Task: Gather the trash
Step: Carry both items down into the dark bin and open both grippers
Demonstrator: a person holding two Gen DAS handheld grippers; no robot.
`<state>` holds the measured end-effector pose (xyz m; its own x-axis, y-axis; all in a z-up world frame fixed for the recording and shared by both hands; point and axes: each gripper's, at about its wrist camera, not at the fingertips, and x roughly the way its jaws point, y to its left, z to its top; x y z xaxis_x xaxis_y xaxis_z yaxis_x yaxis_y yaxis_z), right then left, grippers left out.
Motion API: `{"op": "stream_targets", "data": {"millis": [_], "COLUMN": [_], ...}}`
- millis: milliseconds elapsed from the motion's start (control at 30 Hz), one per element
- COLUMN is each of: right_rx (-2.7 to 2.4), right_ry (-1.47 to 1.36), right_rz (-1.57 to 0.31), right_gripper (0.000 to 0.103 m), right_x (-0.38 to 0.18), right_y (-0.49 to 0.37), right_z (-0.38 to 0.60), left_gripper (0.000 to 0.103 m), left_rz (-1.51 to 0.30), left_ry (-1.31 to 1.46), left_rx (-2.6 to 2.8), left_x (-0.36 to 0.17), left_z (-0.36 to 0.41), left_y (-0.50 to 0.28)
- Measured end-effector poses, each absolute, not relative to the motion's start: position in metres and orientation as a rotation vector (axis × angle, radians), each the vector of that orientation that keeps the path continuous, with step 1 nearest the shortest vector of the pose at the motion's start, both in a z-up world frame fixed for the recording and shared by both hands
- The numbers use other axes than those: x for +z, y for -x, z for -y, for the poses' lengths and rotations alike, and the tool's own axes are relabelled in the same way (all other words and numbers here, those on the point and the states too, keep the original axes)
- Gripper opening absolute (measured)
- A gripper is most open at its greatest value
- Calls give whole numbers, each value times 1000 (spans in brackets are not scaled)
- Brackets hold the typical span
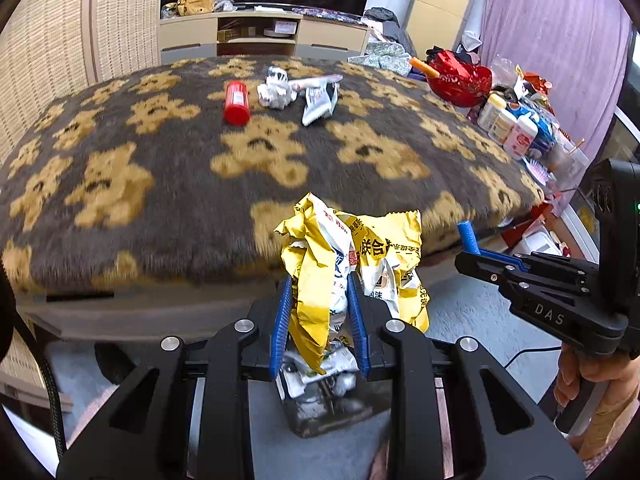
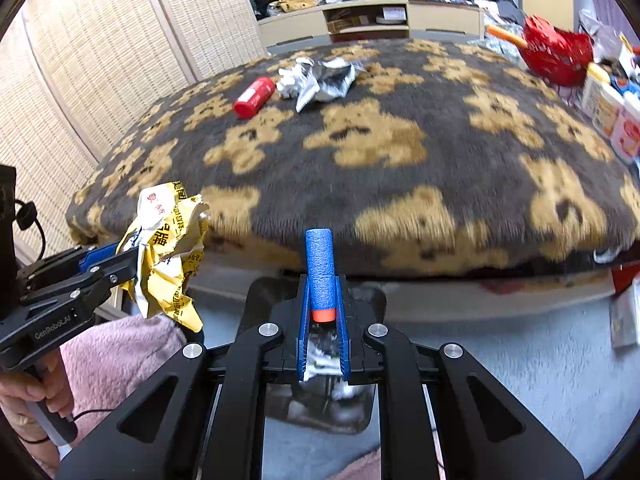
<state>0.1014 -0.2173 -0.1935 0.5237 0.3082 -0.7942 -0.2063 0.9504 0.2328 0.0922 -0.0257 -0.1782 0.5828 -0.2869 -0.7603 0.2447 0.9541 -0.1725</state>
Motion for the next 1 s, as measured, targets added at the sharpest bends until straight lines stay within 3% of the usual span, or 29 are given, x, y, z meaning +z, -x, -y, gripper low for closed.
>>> {"op": "stream_targets", "data": {"millis": [600, 1000], "right_rx": [271, 295], "right_ry": [-202, -204], "right_rz": [-1102, -1142], "right_gripper": [14, 16], "right_x": [-273, -288], "right_y": [-83, -95], "right_z": [217, 203], "left_gripper": [26, 26], "left_rz": [-1074, -1136], "left_ry": [66, 62], "left_rx": [-316, -347], "left_x": [-284, -312], "left_z": [36, 47], "left_y": [-74, -79]}}
